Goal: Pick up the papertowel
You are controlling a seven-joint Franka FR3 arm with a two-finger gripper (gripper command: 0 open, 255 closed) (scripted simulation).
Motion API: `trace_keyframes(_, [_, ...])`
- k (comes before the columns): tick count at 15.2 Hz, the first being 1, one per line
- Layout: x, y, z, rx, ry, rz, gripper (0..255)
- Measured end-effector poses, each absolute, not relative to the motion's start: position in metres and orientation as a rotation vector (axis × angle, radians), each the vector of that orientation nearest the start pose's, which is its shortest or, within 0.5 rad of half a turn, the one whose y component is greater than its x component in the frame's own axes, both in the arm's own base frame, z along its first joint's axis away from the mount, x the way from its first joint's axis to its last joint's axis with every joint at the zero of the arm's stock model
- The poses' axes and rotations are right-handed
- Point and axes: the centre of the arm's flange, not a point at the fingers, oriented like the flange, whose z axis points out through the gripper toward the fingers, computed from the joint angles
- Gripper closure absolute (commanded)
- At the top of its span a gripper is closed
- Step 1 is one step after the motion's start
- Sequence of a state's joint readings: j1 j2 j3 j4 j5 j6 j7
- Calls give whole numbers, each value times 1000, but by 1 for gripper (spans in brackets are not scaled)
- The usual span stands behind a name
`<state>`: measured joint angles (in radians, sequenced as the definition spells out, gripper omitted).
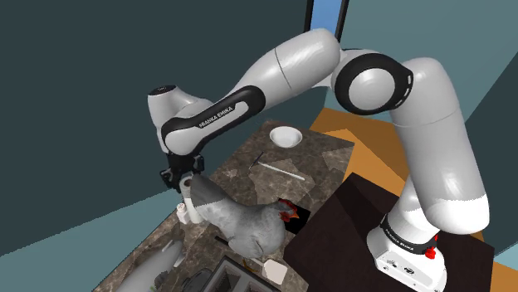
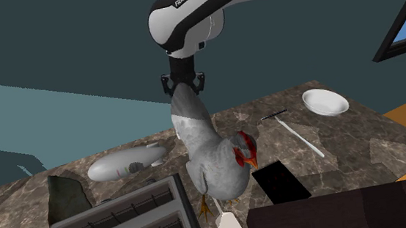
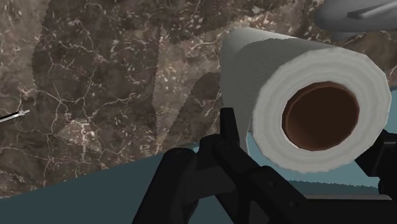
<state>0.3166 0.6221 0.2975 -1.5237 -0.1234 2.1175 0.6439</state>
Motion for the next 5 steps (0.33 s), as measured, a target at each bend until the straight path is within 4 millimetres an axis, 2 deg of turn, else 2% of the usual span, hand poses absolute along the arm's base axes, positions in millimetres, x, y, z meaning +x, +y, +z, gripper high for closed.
trace_keyframes(5, [597,373,332,-3087,28,60,255])
